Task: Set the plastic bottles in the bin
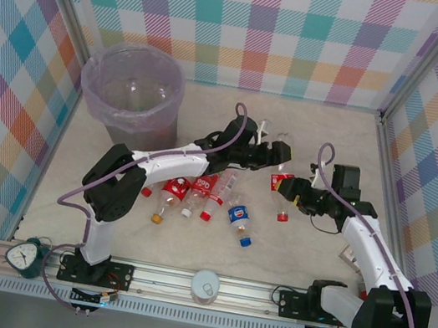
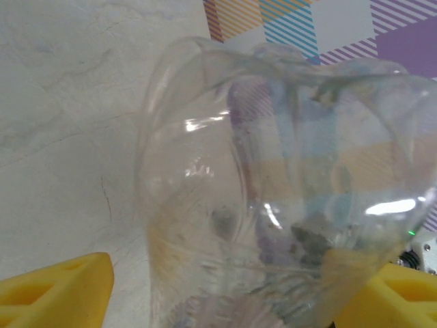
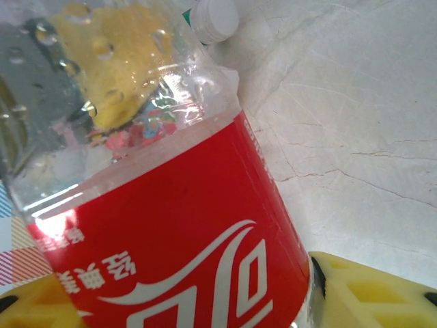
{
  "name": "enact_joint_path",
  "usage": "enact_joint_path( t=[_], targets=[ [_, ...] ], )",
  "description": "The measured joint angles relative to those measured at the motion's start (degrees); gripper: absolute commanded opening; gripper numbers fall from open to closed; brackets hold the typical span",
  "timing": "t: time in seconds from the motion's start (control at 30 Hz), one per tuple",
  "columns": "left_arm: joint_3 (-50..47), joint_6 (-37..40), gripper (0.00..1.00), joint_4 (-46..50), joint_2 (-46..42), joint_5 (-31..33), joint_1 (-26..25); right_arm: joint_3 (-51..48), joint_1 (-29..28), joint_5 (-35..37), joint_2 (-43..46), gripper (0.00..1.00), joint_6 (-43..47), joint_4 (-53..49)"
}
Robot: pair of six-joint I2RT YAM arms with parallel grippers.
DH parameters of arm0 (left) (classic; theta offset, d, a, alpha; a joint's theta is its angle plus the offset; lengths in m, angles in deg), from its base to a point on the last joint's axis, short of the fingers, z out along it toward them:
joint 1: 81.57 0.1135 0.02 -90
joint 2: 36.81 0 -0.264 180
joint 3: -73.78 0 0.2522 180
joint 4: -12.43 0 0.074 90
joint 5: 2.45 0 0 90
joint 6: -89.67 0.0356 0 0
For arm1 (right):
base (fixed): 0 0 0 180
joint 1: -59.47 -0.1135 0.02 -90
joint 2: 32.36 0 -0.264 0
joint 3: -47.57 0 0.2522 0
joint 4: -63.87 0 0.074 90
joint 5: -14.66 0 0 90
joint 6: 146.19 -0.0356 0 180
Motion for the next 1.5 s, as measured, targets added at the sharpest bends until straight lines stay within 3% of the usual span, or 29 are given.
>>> enact_joint_path(
  t=[0.23,0.33,0.47,0.6,1.0,1.17,1.33,1.5],
  targets=[
    [0.0,-0.5,0.6,-0.8,0.1,-0.2,-0.1,0.0,0.0,-0.8,-1.1,0.58,0.0,0.4],
    [0.0,-0.4,0.58,-0.8,0.1,-0.2,-0.1,0.0,0.0,-0.9,-1.2,0.66,0.1,0.4],
    [0.2,-0.2,0.58,-0.6,0.4,0.2,-0.1,2.1,0.0,-0.2,-1.6,0.84,2.2,-2.7],
    [1.6,1.0,0.58,1.0,0.7,0.2,-0.1,6.0,0.9,2.3,-1.6,0.91,5.4,-8.0],
    [12.1,7.8,0.52,11.1,1.4,0.5,1.8,17.3,12.9,6.7,1.4,0.94,9.5,-18.7],
    [19.3,10.9,0.48,16.4,1.4,2.5,4.0,27.5,15.4,6.8,-4.3,0.94,5.3,-11.3],
    [26.7,15.1,0.43,23.9,1.2,6.0,6.4,20.6,15.1,4.9,-4.0,0.94,-1.3,0.8],
    [31.2,18.2,0.36,29.7,-1.5,9.2,9.5,17.9,15.1,5.1,-5.9,0.94,-1.9,0.9]
  ],
)
